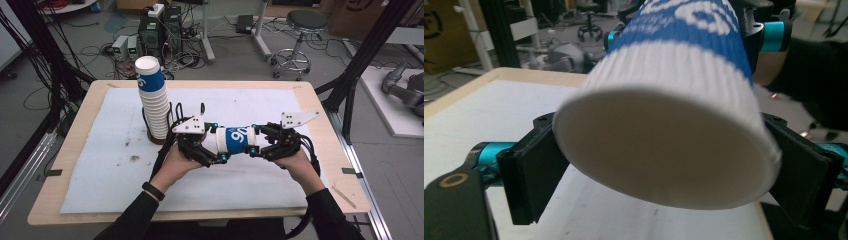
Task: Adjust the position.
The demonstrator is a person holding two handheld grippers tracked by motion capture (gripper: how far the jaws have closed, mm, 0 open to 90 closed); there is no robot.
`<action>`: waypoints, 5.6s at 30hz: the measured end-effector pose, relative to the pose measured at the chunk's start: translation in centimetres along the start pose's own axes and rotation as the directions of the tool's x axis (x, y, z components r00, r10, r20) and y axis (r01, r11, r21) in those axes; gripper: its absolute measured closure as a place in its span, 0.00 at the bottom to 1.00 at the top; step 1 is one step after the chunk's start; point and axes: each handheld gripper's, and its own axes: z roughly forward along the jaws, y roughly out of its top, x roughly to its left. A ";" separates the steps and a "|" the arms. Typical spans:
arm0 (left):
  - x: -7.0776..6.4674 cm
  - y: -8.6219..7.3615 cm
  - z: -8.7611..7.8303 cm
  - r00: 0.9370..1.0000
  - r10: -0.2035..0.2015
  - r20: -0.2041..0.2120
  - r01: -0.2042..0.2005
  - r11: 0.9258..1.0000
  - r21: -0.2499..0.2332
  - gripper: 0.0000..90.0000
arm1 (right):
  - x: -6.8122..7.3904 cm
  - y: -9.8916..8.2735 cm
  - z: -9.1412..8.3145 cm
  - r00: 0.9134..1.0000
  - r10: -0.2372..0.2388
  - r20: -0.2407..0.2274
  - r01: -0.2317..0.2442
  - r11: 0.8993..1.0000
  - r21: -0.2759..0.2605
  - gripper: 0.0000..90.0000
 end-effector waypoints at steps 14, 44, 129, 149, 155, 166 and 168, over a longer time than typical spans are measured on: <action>-0.7 1.4 -0.7 0.994 0.113 -0.002 -0.112 0.984 0.137 0.22 | 0.6 0.4 0.4 0.997 -0.060 0.051 0.053 0.991 0.119 0.23; -1.5 2.6 -0.4 0.978 0.209 0.005 -0.198 0.917 0.348 0.23 | 1.7 0.2 2.8 0.968 -0.240 0.072 0.197 0.907 0.373 0.28; -0.9 5.1 0.6 0.996 0.071 0.049 -0.071 0.997 -0.005 0.25 | 1.5 -1.0 3.3 0.990 -0.135 0.051 0.129 0.986 0.103 0.25; -1.1 5.2 1.0 0.997 0.048 0.067 -0.042 0.996 -0.083 0.24 | 1.4 -1.3 3.4 0.994 -0.104 0.034 0.104 0.994 0.017 0.34; -1.0 5.1 0.9 0.996 0.050 0.080 -0.043 0.995 -0.086 0.25 | 1.7 -1.1 3.5 0.994 -0.099 0.046 0.099 0.995 0.001 0.25; -1.1 4.3 1.2 0.996 0.046 0.080 -0.040 0.995 -0.086 0.26 | 1.8 -0.7 3.3 0.998 -0.060 0.031 0.061 0.997 -0.055 0.27; -1.1 4.3 1.2 0.996 0.045 0.082 -0.038 0.995 -0.089 0.26 | 1.8 -0.7 3.3 0.998 -0.065 0.026 0.066 0.996 -0.054 0.28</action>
